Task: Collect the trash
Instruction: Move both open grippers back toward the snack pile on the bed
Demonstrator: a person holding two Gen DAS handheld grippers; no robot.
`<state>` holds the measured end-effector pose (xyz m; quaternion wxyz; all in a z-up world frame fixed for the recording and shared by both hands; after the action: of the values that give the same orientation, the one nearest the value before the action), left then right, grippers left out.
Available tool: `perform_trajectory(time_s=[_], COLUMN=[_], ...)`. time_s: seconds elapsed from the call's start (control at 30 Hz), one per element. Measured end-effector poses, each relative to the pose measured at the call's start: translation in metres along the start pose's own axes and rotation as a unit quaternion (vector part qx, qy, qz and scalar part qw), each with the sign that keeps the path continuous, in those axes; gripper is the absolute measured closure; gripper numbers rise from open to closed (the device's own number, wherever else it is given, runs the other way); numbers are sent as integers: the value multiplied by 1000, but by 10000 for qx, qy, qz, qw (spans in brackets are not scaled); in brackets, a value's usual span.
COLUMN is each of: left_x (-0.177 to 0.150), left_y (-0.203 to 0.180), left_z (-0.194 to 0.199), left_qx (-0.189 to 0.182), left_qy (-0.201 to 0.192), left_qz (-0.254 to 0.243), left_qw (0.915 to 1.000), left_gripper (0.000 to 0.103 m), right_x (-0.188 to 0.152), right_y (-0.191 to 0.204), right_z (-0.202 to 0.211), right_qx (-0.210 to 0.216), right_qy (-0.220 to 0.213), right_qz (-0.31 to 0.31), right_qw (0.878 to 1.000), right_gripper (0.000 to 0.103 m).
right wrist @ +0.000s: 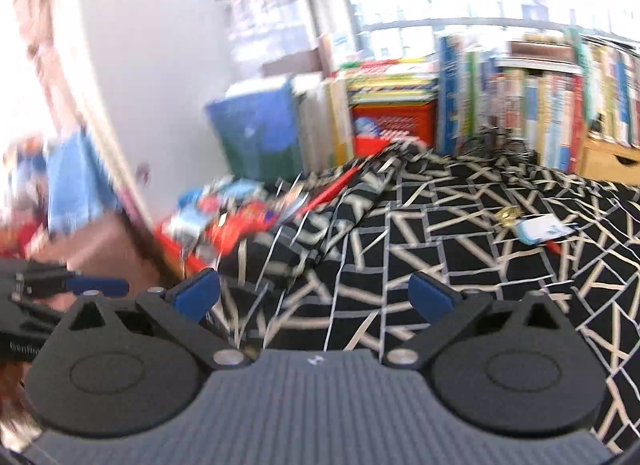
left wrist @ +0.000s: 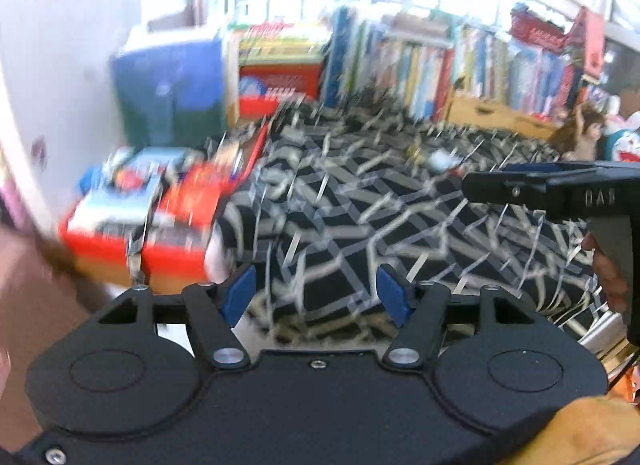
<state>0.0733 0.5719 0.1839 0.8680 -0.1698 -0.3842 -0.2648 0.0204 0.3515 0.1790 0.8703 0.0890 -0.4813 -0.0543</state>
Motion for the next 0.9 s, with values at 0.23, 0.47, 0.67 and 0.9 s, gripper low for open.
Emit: perform_trajectory(time_s=[0.23,0.47,0.67,0.9], left_x=[96,189,254,272], left_y=[-47,-107,-160,-199], left_z=[23,16,-14,-106], left_qx=[-426,-736,-817,-423], left_qy=[-580,-1082,-1565,-1507], left_qz=[-474,-807,-847,-627], left_qw=[9963,9881,9806,9857], left_gripper=[28,18,1,0], right_x=[88,165,203,190], right_y=[-51,-113,-175,-264], right_z=[58,100,107,61], right_qx=[-548,-872,-1219,-1827], right_qy=[-782,-1490,-1762,-1251], right_qz=[144,-142,228,547], right_qw=[9953,9849,9765,9736], right_gripper=[0,0,0,0])
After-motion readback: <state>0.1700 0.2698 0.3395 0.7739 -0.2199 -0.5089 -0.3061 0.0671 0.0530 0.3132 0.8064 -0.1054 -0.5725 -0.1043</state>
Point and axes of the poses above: each gripper's, at about its wrist camera, not at the fingertips, and z roughly against the way its jaws point, y to its left, x to its top, the point moved 6 cm from there along -z, roughly the way its jaws point, and after that the axes turned 3 degrees about z, right-handed, at the moved point
